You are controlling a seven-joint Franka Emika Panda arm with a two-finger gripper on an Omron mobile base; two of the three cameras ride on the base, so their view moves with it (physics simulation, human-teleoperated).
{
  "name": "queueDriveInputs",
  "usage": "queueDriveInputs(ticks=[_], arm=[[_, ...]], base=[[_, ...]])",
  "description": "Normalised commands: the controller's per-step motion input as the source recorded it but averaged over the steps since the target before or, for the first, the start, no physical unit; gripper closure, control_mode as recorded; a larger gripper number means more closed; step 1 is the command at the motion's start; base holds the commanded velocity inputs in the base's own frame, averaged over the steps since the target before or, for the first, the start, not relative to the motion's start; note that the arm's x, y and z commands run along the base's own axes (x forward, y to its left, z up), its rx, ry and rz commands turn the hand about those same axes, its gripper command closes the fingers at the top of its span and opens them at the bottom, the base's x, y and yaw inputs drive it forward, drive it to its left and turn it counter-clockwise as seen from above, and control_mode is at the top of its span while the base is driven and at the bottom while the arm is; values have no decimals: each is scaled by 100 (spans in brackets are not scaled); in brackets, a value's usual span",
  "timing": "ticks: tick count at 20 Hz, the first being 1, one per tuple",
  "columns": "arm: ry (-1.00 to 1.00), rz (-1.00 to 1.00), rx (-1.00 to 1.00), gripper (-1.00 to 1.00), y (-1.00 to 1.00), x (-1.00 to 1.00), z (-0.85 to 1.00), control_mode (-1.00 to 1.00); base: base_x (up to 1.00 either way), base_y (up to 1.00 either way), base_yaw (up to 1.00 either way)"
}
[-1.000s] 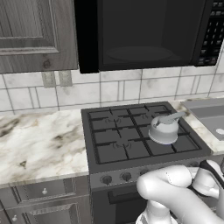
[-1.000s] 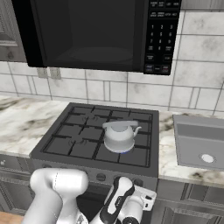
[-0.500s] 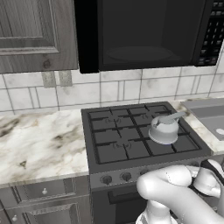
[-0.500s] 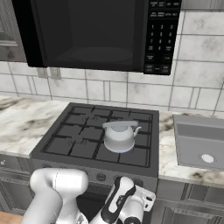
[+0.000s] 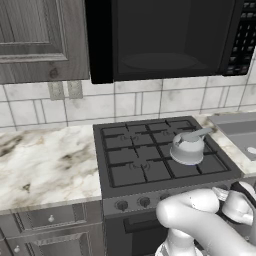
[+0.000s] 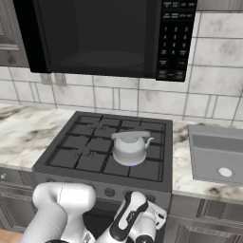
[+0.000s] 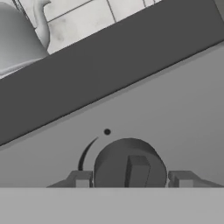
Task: The kettle is done boiling. Turn off the stove, then wait for 300 timesteps before moving the kettle to the dining table.
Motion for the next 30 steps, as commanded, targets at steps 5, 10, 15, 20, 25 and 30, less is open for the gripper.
queueDriveInputs(ticks=[5, 10, 15, 20, 25, 30], arm=[[0, -2, 20, 100, -1, -12, 0, -100], [0, -1, 21, 100, -9, -16, 0, -100], [0, 0, 19, 100, -16, -22, 0, -100], [0, 0, 21, 100, -14, -19, 0, -100], [0, 0, 21, 100, -14, -17, 0, -100], [0, 0, 20, 100, -11, -22, -1, -100]], base=[[0, 0, 0], [0, 0, 0], [0, 0, 0], [0, 0, 0], [0, 0, 0], [0, 0, 0]])
